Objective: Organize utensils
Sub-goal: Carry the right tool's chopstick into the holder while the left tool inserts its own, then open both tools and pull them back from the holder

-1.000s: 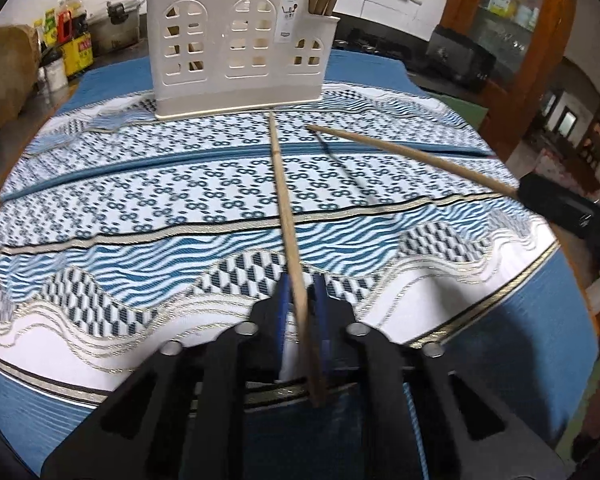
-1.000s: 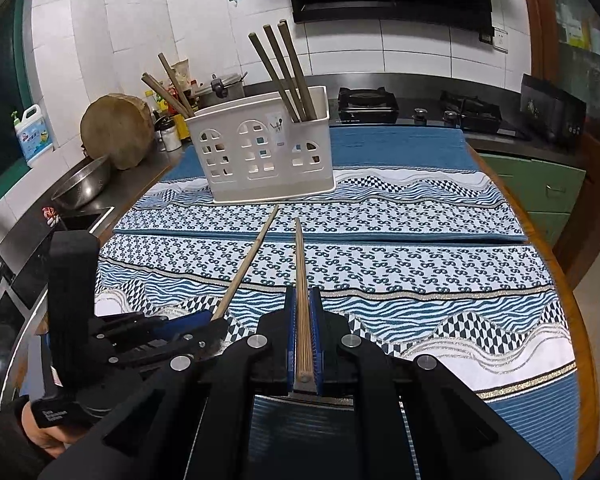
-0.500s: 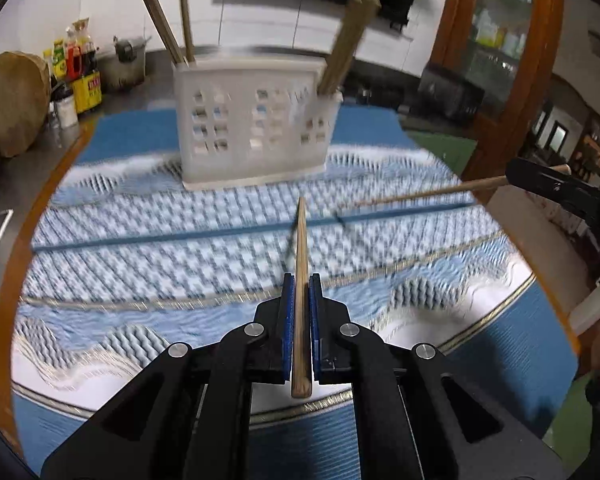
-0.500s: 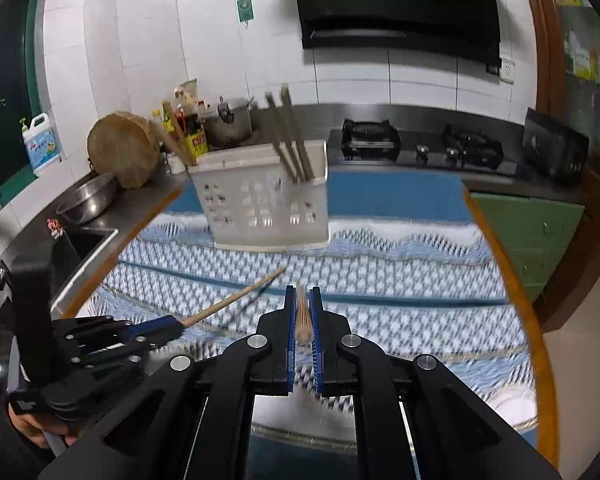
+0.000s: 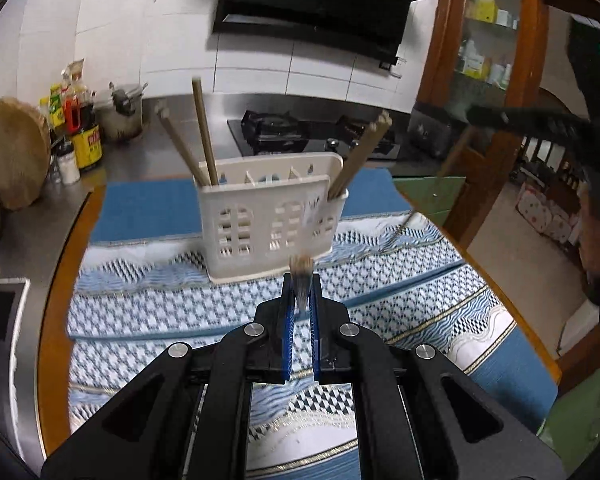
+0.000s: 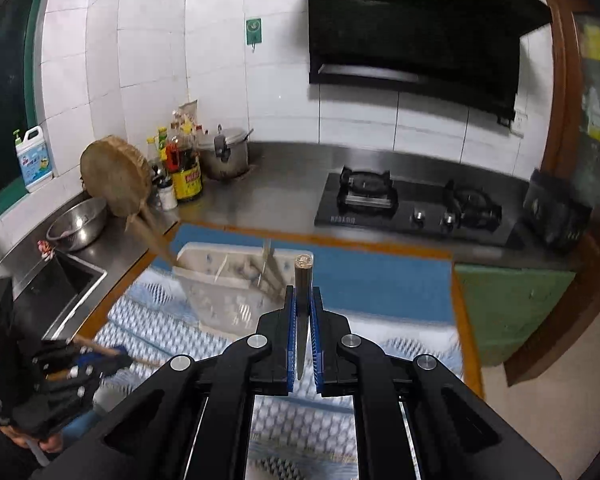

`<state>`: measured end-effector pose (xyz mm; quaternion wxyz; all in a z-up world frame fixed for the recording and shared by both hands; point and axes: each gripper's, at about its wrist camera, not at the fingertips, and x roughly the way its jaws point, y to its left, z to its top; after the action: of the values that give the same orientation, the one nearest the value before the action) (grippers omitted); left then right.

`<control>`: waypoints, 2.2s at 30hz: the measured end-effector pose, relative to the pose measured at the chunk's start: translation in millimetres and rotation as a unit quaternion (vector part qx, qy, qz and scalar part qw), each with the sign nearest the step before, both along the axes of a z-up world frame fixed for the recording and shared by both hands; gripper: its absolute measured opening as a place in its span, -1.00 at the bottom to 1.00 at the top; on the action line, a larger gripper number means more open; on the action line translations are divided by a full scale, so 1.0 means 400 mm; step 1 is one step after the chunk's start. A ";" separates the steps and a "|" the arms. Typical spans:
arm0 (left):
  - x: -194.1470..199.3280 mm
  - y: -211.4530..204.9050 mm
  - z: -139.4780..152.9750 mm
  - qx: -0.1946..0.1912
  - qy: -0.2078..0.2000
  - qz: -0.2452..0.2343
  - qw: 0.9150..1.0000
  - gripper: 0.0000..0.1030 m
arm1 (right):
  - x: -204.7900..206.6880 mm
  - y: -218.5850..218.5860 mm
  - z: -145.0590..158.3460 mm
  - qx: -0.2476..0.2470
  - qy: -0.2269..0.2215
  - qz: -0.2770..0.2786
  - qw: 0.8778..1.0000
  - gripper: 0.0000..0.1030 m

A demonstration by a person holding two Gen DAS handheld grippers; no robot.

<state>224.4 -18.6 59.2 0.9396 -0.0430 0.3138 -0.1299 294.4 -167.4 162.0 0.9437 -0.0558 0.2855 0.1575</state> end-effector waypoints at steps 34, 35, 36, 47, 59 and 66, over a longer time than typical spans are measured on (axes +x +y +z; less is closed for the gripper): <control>0.224 0.058 0.195 0.014 -0.070 0.050 0.996 -0.89 | 0.210 0.114 -0.032 -0.042 -0.010 0.026 0.999 -0.27; 0.228 0.059 0.193 0.011 -0.069 0.052 0.996 -0.89 | 0.205 0.113 -0.032 -0.043 -0.011 0.028 0.999 -0.24; 0.229 0.061 0.192 0.011 -0.069 0.053 0.996 -0.89 | 0.199 0.110 -0.032 -0.045 -0.012 0.028 0.999 -0.21; 0.191 0.045 0.246 0.041 -0.102 0.056 0.992 -0.89 | 0.171 0.085 -0.048 -0.048 -0.022 0.024 0.998 0.16; 0.218 0.054 0.184 0.038 -0.061 0.057 0.996 -0.85 | 0.117 0.073 -0.073 -0.050 -0.029 0.029 0.998 0.72; 0.201 0.051 0.169 0.039 -0.060 0.065 0.995 -0.27 | 0.070 0.068 -0.103 -0.046 -0.026 0.034 0.998 0.78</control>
<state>304.7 1.8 126.9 0.9641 -0.0184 0.2585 -0.0587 322.3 -140.3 121.0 0.9414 -0.1128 0.2654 0.1750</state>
